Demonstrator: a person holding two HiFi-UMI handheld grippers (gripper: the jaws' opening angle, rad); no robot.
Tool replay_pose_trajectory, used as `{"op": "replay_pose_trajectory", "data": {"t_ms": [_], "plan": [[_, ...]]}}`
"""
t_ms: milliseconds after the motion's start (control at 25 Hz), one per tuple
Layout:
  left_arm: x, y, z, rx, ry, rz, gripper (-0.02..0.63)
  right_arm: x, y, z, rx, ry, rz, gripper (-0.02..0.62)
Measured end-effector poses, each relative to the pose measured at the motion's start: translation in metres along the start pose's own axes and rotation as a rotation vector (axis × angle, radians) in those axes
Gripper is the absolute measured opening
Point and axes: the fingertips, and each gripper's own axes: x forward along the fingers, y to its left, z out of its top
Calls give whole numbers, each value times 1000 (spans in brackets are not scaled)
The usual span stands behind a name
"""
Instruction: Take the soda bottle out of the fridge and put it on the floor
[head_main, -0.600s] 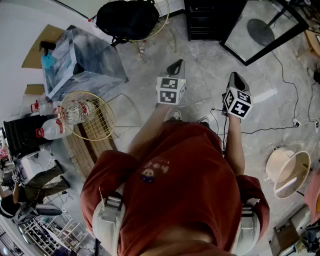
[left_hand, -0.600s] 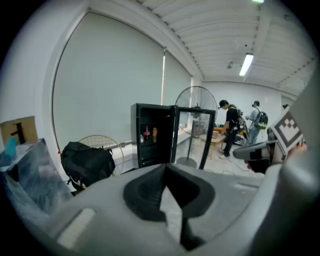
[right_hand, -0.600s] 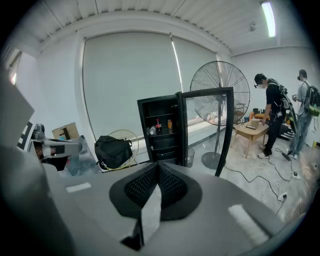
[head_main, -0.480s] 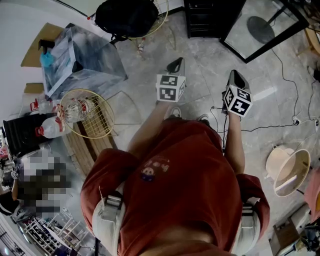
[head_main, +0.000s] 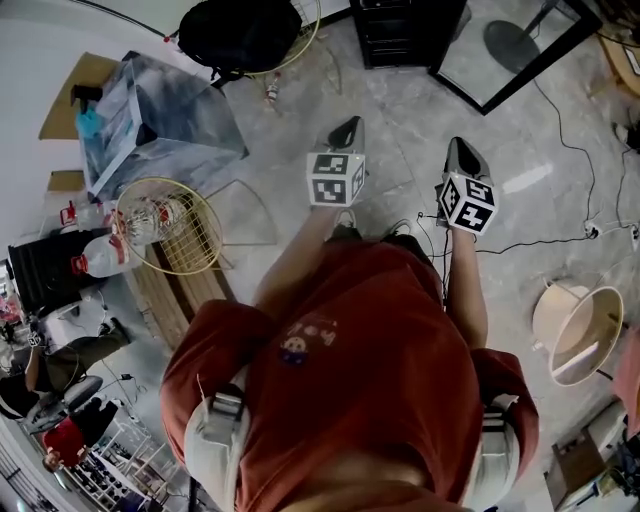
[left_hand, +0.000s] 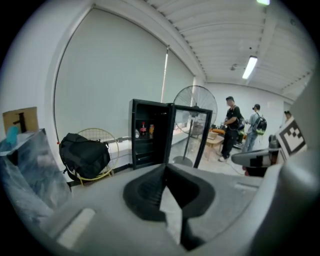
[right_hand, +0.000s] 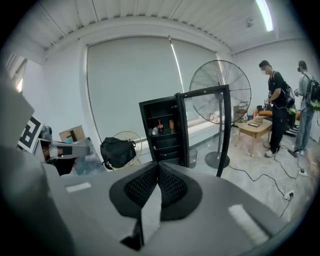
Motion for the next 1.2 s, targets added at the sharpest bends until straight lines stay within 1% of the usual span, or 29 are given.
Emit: {"op": "replay_pose_trajectory", "data": {"t_ms": [120,280,440,600,880,1200], "plan": [[4,-17,-8,-14,11,13,0,-11,-21,-8,18,8,-1,2],[7,-41,-23,-11,26,34,0,-25,-48,-21,22,23,11,2],[9,-50,-30,-12,48,61,0,-24,-60,-26,16,47,33,1],[11,-49,-29,-19,53,83,0,-16,-62,-25,16,60,53,2],[28,-39,-23,-34,36,98,0,10,-67,-18,0,73,48,2],[74,1,0,-70,4,114,0,67,-67,11,-47,81,35,2]]}}
